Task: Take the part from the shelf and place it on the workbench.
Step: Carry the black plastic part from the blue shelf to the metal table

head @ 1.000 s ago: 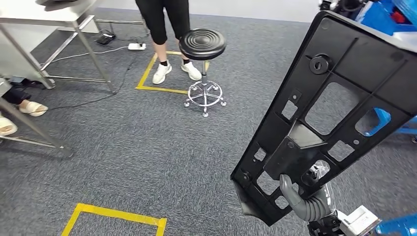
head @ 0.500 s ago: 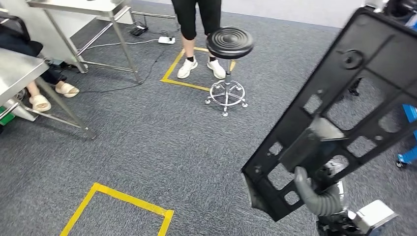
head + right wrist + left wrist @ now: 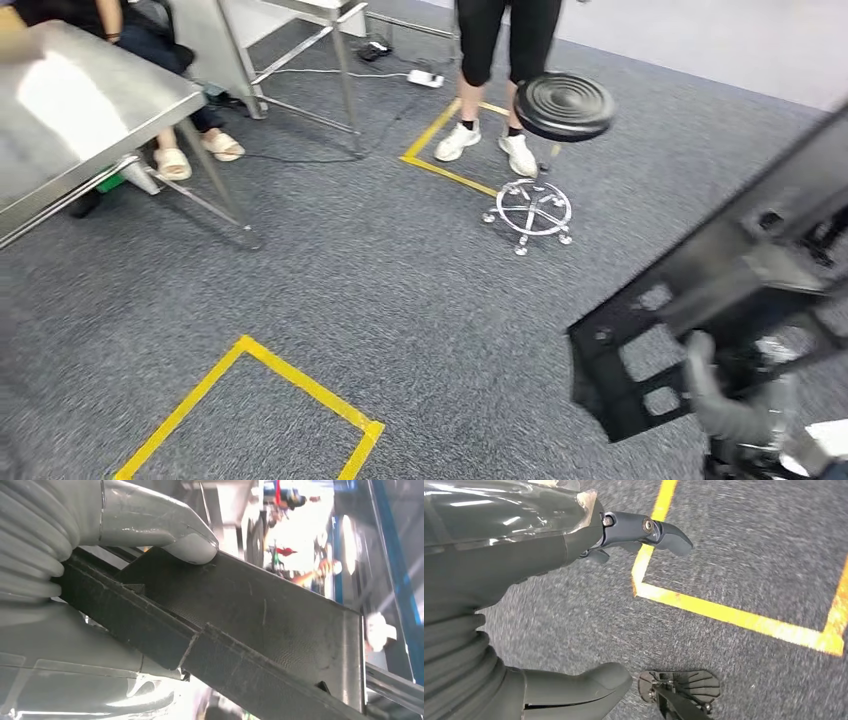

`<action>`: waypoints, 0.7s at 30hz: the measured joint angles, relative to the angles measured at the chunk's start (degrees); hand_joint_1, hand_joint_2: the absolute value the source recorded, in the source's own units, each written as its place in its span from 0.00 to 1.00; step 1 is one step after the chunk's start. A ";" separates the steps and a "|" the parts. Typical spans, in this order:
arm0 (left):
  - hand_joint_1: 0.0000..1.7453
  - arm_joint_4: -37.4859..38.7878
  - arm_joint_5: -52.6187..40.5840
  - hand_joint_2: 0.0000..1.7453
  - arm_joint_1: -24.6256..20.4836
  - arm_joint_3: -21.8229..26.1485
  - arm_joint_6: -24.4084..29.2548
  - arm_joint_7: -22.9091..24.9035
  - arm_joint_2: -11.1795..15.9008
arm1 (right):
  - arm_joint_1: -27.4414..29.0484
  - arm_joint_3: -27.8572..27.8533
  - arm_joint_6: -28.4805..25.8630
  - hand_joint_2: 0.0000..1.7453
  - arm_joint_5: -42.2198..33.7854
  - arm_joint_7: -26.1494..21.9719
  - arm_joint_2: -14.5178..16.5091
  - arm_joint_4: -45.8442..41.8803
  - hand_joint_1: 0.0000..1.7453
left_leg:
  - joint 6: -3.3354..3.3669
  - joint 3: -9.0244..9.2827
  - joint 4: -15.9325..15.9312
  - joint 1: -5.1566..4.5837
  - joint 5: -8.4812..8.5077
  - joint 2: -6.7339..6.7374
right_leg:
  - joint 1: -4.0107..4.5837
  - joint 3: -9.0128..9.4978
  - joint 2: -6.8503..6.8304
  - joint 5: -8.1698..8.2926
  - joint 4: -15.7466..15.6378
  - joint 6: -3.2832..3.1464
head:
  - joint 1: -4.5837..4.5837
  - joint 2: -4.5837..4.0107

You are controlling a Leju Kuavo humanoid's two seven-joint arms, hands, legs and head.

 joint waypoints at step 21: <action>0.00 0.13 -2.00 1.00 -0.71 -0.22 0.23 0.94 0.50 | -2.61 10.98 10.54 1.00 3.80 1.50 3.76 5.11 1.00 | 0.40 0.25 -0.90 -1.08 0.02 8.99 | 1.11 2.56 -9.81 0.14 -2.88 -2.58 | -0.39 0.00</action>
